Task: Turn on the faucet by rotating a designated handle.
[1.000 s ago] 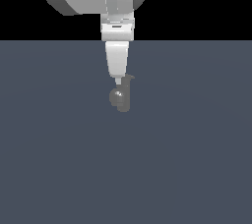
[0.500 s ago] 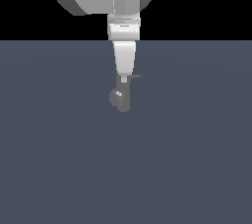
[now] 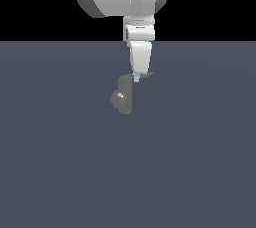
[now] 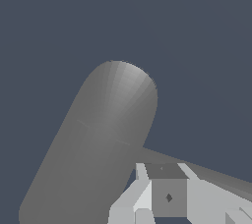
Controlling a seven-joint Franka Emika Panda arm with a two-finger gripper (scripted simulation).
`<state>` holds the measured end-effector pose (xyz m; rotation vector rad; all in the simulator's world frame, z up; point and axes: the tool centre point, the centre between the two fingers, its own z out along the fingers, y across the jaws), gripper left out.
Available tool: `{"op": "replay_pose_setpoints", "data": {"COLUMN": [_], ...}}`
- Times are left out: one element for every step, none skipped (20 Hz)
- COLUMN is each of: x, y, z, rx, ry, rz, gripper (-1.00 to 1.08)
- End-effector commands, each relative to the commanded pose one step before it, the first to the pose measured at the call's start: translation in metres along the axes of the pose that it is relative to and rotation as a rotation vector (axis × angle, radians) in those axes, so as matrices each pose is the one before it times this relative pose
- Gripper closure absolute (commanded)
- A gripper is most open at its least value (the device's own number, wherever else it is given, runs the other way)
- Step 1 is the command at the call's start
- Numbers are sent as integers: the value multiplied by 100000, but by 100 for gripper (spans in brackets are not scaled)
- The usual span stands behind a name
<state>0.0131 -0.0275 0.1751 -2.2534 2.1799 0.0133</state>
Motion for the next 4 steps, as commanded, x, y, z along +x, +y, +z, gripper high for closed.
{"op": "replay_pose_setpoints", "data": {"x": [3593, 410, 401, 0], "y": [-355, -181, -181, 0], "z": [154, 7, 6, 0], "rx": [205, -14, -13, 0], "ry": [940, 36, 34, 0], "rz": [4456, 191, 179, 0], "gripper": [108, 108, 108, 108]}}
